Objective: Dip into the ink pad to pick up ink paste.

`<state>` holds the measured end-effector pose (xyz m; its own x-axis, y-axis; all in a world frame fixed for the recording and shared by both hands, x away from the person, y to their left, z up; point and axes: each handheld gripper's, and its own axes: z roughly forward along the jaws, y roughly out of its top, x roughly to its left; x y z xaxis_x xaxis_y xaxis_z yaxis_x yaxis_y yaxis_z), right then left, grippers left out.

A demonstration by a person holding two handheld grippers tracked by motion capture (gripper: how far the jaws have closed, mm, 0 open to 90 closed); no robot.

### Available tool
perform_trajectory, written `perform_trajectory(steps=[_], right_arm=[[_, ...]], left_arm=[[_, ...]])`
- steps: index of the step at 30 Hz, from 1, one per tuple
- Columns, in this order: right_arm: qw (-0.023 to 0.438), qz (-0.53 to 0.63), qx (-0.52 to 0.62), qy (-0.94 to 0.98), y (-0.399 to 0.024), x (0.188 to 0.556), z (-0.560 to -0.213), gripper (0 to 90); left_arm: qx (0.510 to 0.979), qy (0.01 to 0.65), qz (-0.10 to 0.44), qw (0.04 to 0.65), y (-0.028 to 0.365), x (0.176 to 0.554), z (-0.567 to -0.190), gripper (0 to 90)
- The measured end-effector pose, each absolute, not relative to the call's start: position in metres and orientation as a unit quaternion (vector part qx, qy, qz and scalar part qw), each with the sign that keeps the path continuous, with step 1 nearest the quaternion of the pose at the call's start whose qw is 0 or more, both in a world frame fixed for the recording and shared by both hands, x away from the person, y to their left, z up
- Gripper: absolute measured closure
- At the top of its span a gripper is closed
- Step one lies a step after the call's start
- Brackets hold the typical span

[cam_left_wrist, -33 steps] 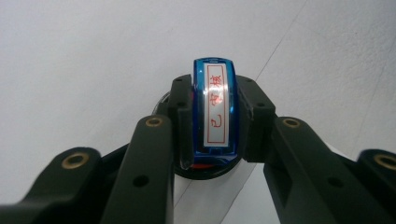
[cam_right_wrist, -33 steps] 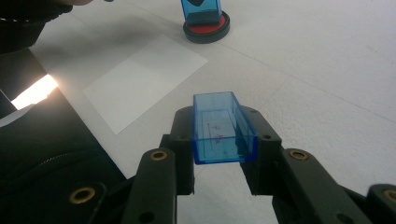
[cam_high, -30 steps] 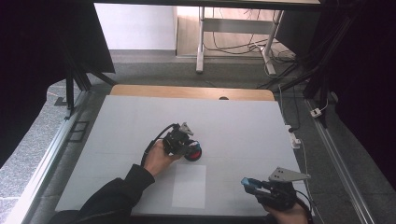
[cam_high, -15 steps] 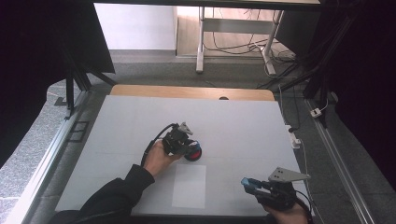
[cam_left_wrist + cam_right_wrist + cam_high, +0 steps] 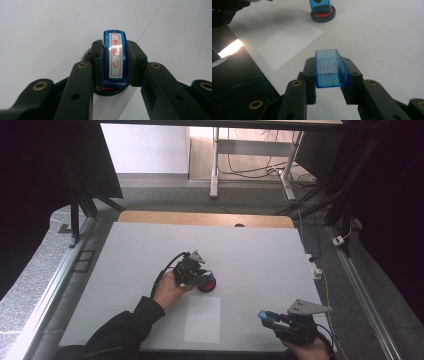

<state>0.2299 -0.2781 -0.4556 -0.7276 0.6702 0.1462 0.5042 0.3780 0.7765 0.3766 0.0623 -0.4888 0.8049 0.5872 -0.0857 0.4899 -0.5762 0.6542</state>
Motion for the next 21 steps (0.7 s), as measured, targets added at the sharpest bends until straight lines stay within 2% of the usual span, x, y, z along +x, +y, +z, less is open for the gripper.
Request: perform_trajectory(steps=[5, 21], right_arm=[[0.098, 0.428, 0.356, 0.825, -0.2781, 0.2299, -0.4555, 68.8], [0.097, 0.429, 0.355, 0.825, -0.2784, 0.2295, -0.4553, 68.7]], left_arm=[[0.888, 0.294, 0.085, 0.343, 0.0603, 0.3733, -0.489, 70.8], [0.883, 0.293, 0.062, 0.361, 0.0662, 0.3777, -0.4879, 70.6]])
